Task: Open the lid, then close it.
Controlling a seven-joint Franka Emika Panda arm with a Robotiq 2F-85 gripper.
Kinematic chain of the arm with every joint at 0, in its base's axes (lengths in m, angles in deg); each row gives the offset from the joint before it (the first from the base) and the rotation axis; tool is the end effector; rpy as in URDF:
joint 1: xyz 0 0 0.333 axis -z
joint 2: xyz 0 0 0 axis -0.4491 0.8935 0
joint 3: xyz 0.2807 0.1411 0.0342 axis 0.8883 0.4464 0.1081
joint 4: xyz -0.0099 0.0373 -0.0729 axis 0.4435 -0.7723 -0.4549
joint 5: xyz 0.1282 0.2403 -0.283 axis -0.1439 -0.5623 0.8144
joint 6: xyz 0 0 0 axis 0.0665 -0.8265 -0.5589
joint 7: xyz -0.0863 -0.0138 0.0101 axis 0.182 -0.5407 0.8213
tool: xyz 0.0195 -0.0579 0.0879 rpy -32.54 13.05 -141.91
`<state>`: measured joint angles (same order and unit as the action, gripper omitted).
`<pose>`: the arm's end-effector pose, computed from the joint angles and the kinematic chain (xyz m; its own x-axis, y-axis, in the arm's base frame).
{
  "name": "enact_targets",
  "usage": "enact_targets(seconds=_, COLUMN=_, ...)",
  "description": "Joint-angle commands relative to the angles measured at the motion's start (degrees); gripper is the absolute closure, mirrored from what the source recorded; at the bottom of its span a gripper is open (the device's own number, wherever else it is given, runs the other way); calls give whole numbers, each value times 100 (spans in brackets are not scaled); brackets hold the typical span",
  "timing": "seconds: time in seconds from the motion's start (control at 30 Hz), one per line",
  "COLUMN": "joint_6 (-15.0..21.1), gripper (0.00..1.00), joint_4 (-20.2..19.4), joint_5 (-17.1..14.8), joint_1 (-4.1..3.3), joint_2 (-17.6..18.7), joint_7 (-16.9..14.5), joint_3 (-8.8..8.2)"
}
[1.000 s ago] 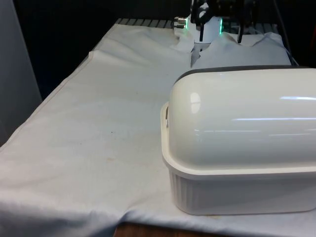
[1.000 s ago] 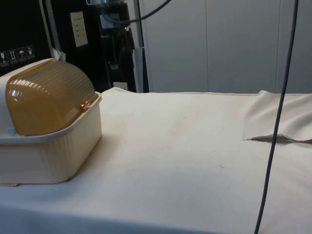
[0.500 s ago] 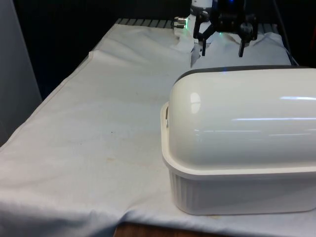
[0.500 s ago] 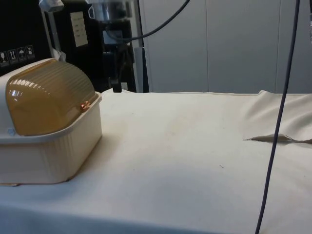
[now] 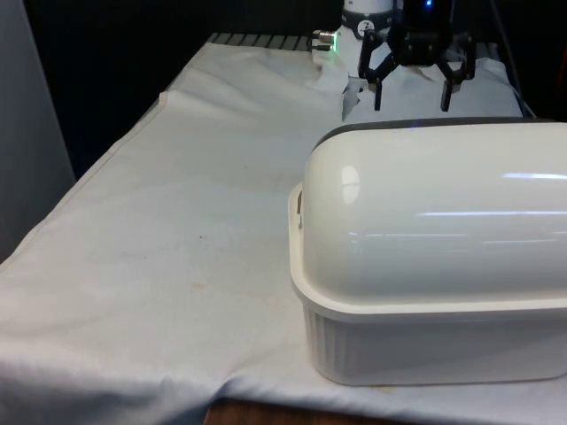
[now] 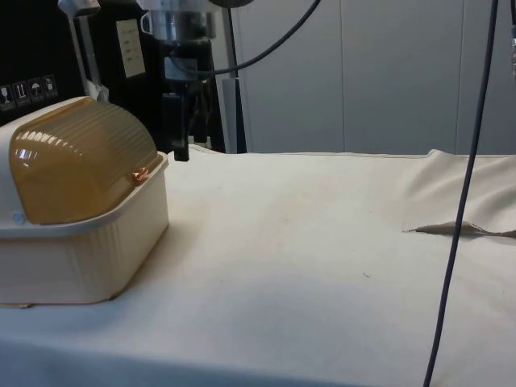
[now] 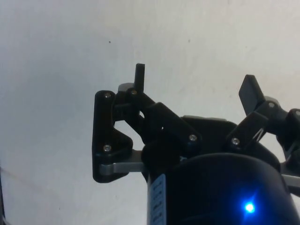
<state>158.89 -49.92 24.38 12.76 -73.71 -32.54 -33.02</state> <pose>0.5677 0.0820 0.3324 0.9845 0.1249 0.1234 0.1217 -0.9920 0.0332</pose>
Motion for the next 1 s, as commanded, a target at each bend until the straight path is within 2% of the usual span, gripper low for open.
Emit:
enact_targets(seconds=0.0, joint_6=132, gripper=0, joint_4=-11, joint_5=29, joint_1=-17, joint_2=29, joint_7=17, joint_3=11)
enact_targets(seconds=0.17, joint_6=430, gripper=0, joint_4=6, joint_5=40, joint_1=-23, joint_2=172, joint_7=-11, joint_3=86)
enact_targets(seconds=0.2, joint_6=338, gripper=0, joint_4=-11, joint_5=0, joint_1=-6, joint_2=132, joint_7=-17, joint_3=80)
enact_targets(seconds=0.23, joint_6=481, gripper=0, joint_4=17, joint_5=40, joint_1=-23, joint_2=195, joint_7=-23, joint_3=92)
enact_targets(seconds=0.37, joint_6=670, gripper=0, joint_4=109, joint_5=11, joint_1=-17, joint_2=344, joint_7=-97, joint_3=115)
enact_targets(seconds=0.47, joint_6=647, gripper=0, joint_4=126, joint_5=6, joint_1=-17, joint_2=361, joint_7=-109, joint_3=109)
enact_targets(seconds=0.73, joint_6=762, gripper=0, joint_4=372, joint_5=-46, joint_1=17, joint_2=693, joint_7=-212, joint_3=138)
enact_targets(seconds=0.8, joint_6=722, gripper=0, joint_4=378, joint_5=0, joint_1=0, joint_2=699, joint_7=-166, joint_3=109)
enact_targets(seconds=0.83, joint_6=814, gripper=0, joint_4=390, joint_5=-52, joint_1=23, joint_2=739, joint_7=-223, joint_3=138)
enact_targets(seconds=0.97, joint_6=911, gripper=0, joint_4=424, joint_5=-63, joint_1=29, joint_2=831, joint_7=-235, joint_3=149)
